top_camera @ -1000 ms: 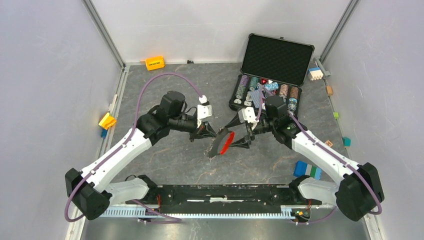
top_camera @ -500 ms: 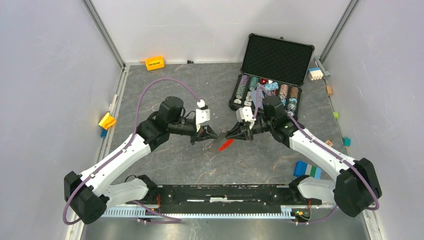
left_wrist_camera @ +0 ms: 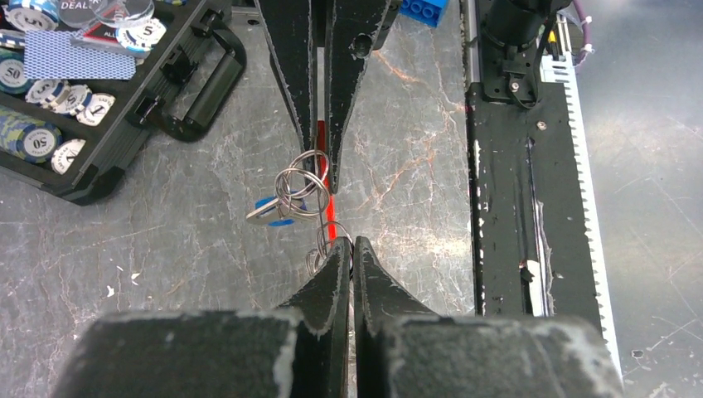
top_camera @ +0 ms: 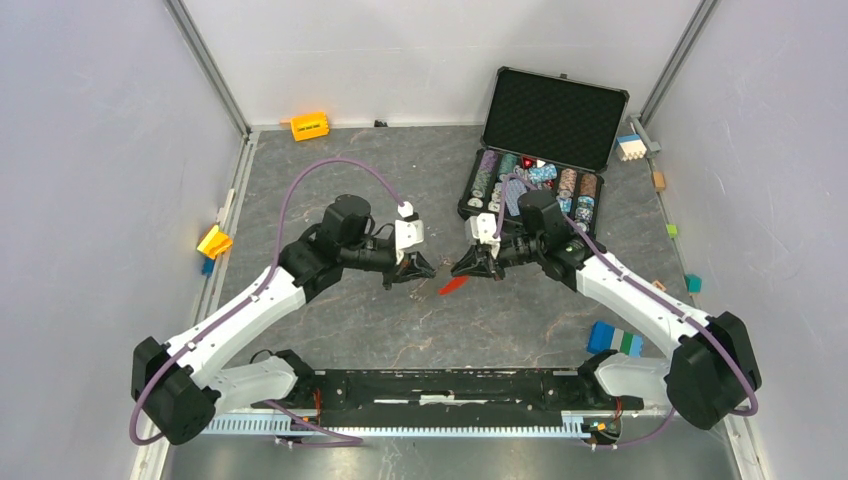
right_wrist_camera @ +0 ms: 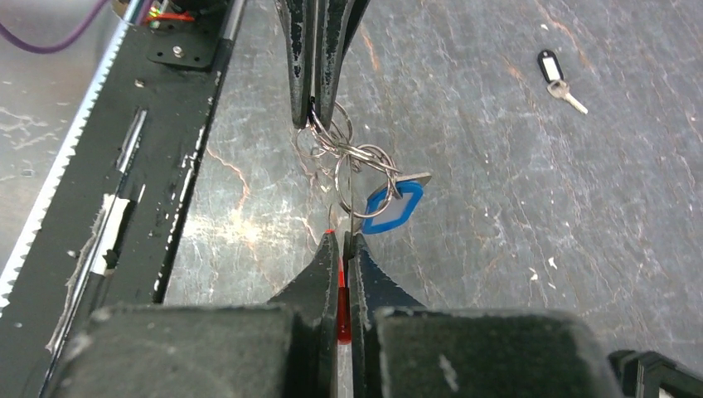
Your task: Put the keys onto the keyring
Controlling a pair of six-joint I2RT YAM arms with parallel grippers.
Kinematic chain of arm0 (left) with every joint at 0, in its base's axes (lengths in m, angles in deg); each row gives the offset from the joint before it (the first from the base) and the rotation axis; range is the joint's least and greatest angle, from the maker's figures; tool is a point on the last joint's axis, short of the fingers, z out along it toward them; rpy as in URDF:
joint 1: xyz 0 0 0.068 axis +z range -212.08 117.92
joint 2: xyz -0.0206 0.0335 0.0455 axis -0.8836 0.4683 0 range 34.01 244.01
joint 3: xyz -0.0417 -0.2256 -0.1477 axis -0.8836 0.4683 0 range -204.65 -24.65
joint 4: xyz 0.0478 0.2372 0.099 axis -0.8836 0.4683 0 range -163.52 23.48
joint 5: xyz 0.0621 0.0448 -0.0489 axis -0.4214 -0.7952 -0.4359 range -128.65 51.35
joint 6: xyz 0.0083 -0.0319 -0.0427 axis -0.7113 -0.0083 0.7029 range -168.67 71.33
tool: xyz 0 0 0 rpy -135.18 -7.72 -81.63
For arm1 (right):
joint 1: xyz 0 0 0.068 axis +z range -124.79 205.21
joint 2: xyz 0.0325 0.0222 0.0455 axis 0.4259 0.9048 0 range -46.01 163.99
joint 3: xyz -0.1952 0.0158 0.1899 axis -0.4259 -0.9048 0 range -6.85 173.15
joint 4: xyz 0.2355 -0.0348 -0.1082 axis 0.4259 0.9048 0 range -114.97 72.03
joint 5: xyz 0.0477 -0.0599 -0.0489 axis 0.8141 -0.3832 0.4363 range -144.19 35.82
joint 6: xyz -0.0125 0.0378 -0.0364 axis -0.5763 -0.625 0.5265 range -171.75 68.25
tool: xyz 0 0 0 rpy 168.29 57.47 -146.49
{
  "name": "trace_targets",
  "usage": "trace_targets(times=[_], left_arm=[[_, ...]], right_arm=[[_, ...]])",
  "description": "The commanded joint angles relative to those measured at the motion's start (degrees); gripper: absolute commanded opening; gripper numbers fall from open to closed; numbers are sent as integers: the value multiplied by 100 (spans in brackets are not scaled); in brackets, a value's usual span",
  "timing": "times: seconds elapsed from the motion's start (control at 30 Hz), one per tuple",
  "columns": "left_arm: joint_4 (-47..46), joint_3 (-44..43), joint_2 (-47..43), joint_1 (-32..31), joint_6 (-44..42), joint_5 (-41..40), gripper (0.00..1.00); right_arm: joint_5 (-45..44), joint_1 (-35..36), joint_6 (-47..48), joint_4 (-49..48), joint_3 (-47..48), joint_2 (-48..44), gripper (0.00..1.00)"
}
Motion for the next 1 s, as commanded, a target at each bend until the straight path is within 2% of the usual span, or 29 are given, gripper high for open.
trace_targets(times=[0.0,0.13,0.33,0.47,0.53,0.67,0.8,0.83,0.9,0.97], left_arm=[[-204,-260,147,-22,-133,-106,3],[-208,-312,208,-31,-160,-252,3],[-477,-144,141,-28,-129,-418,13],[-581,-101,137,-26,-97,-554,14],[-582,-101,148,-33,-100,-573,12],[-619,-60,136,-30,-131,-577,2],[-585,28,7,-27,-241,-586,2],[-538,31,-31,-28,-245,-586,2],[-432,-19,-64,-26,-202,-586,2],[-364,-89,-56,-30,-61,-681,2]], right_arm=[[-445,87,294,149,256,68,0],[-522,143,422,258,274,104,0],[-556,148,582,393,283,87,0],[-476,152,600,418,279,94,0],[-456,154,609,428,283,96,0],[-427,154,628,450,283,112,0],[-512,152,605,456,290,151,1],[-524,152,591,473,320,177,8],[-524,151,624,584,406,226,32],[-537,152,667,691,490,220,44]])
